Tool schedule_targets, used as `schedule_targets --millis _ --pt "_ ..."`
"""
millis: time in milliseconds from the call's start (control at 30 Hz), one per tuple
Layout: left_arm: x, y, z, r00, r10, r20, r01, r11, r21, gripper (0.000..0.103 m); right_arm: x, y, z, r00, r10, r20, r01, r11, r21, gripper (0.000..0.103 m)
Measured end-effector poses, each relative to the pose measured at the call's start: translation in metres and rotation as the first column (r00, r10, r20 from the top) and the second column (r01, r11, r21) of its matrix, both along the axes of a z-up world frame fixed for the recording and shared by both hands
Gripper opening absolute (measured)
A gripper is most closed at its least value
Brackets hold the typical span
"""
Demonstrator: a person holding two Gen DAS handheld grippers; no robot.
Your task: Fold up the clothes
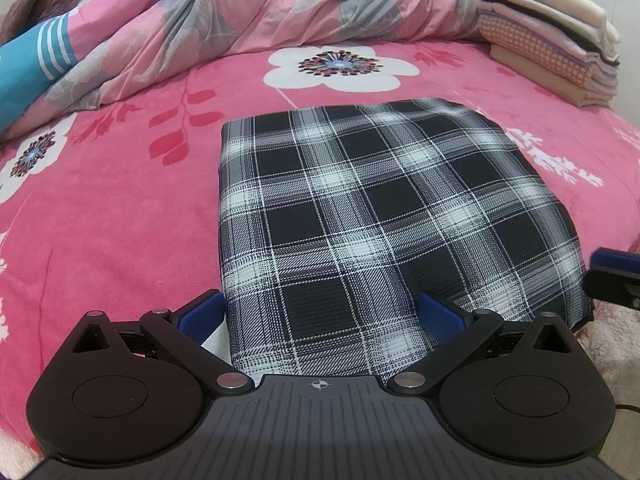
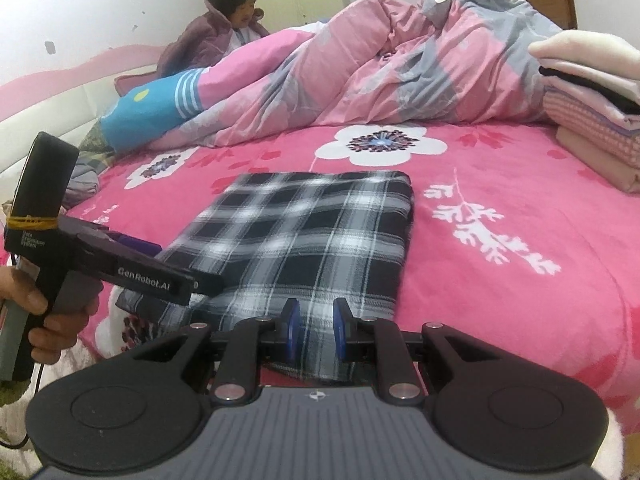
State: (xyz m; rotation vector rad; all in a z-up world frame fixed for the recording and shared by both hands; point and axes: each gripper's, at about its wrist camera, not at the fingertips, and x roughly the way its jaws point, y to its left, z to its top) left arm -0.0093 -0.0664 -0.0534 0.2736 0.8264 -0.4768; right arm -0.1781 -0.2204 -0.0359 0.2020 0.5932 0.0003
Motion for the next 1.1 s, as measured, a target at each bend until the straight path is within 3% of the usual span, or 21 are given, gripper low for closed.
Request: schedule_targets --millis 200,600,700,1100 --pt "0.001 0.0 0.0 1.0 0.004 -0.017 -0.004 1.0 -0.002 0.103 0.016 -0.002 -0.006 1.0 0.006 0.019 -0.007 0.999 0.045 0.019" --pt "0.004 0.0 0.001 0.999 0.009 -0.042 -0.009 1.0 -0.004 0.103 0.003 -0.007 -0.022 0.996 -0.034 -0.085 0.036 0.999 0.022 0.019" --pt "0.004 -0.001 0.001 0.999 0.011 -0.046 -0.011 1.0 0.001 0.103 0.001 -0.01 -0.017 0.994 -0.054 -0.098 0.055 0.998 0.004 0.019" --pt "0.007 -0.004 0.001 0.998 0.031 -0.057 -0.031 1.0 0.005 0.103 0.046 -0.011 0.021 1.0 0.024 -0.017 -0.025 0.999 -0.047 0.025"
